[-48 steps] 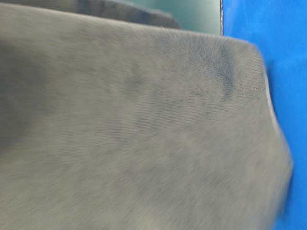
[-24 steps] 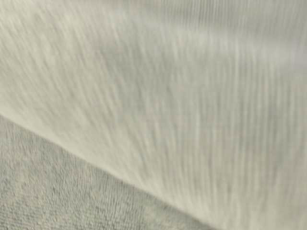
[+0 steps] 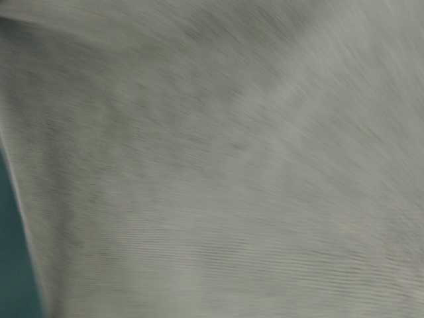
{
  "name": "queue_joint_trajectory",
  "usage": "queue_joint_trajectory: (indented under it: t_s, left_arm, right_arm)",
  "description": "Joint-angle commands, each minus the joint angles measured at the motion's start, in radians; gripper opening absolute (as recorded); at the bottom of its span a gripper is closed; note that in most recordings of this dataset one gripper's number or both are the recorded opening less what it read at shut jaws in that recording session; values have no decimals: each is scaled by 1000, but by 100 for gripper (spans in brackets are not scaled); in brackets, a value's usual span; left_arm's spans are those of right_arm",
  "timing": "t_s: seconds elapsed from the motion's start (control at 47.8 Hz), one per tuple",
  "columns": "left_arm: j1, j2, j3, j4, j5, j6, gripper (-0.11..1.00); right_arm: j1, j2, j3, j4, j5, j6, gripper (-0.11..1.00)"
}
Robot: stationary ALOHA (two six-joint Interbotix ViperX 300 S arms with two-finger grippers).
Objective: Fold a large towel.
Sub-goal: 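Lift the towel with both grippers and shake it out upward, then lay the towel flat on the table and release both grippers, then move both grippers to the towel's top corners and grasp them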
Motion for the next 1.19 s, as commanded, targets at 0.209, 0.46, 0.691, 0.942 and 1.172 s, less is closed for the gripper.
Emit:
queue_joint_trajectory:
  t_s: [0.209,0.46,0.691,0.942,1.172]
  left_arm:
    - [115,121,-3,3,-106,186,1]
    - [104,183,21,-5,-207,212,1]
    - [-63,130,166,-12,-233,175,1]
    - [-296,126,407,-12,-393,29,1]
    - [-439,156,580,-12,-589,-155,1]
  right_arm:
    - [-316,18,158,-11,-121,44,1]
    - [-466,23,219,-6,-278,9,1]
    - [-390,-23,264,160,-278,-66,1]
    - [-190,-35,414,457,-258,-118,1]
    - [-78,67,540,626,-313,-112,1]
